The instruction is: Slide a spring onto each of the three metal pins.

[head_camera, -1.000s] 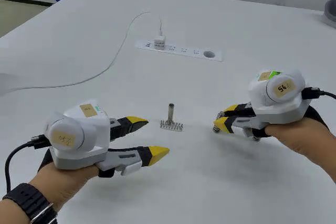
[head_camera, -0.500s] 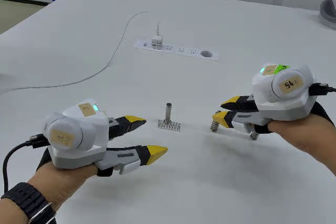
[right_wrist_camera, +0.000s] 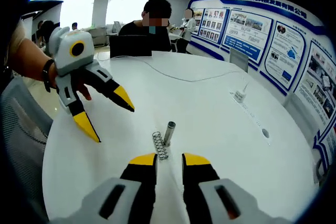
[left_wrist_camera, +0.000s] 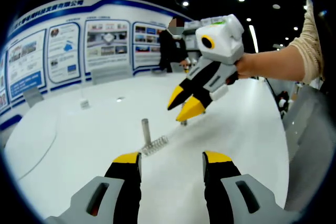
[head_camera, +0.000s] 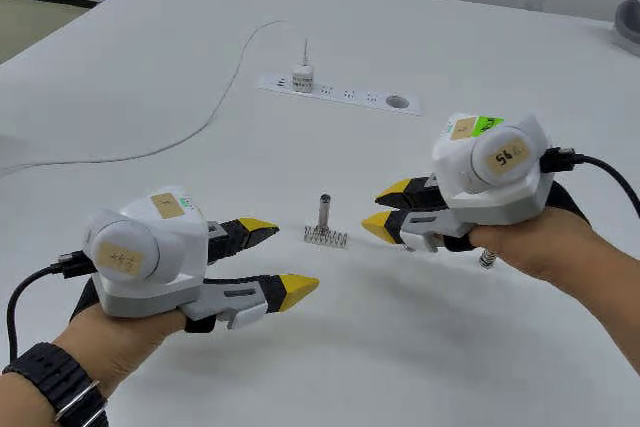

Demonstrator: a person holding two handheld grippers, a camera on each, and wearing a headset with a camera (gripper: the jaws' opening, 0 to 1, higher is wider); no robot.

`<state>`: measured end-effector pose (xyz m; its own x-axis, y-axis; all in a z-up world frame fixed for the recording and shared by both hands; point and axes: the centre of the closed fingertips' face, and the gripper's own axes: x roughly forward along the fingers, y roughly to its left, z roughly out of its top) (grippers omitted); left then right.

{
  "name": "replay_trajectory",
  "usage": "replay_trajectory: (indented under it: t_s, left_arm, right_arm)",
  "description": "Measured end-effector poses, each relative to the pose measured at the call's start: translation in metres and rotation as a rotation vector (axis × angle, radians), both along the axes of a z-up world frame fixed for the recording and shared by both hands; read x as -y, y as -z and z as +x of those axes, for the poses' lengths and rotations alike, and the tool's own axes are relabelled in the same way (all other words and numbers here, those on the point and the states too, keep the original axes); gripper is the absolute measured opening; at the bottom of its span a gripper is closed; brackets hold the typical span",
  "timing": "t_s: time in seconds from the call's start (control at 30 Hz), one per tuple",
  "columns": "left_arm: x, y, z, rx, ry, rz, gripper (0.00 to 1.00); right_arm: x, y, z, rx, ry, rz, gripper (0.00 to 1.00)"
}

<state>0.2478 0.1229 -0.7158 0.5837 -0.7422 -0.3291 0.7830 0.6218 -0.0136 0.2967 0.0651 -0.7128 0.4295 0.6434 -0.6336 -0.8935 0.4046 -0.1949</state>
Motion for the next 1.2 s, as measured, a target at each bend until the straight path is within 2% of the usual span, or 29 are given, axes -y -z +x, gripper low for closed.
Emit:
replay_trajectory:
  t_s: [0.17, 0.33, 0.8, 1.2]
  left_arm:
    - [-0.001, 0.003, -0.001, -0.006, -0.002, 0.004, 0.47]
    - [-0.003, 0.003, 0.0, -0.007, -0.006, 0.005, 0.47]
    - [-0.006, 0.005, 0.002, -0.013, -0.012, 0.013, 0.46]
    - [-0.008, 0.005, 0.002, -0.015, -0.019, 0.018, 0.45]
  right_arm:
    - [-0.01, 0.02, 0.001, -0.046, -0.038, -0.038, 0.18]
    - [-0.015, 0.032, 0.001, -0.064, -0.067, -0.081, 0.18]
    - [-0.021, 0.048, 0.006, -0.102, -0.105, -0.125, 0.17]
    - [-0.022, 0.053, 0.005, -0.131, -0.116, -0.13, 0.15]
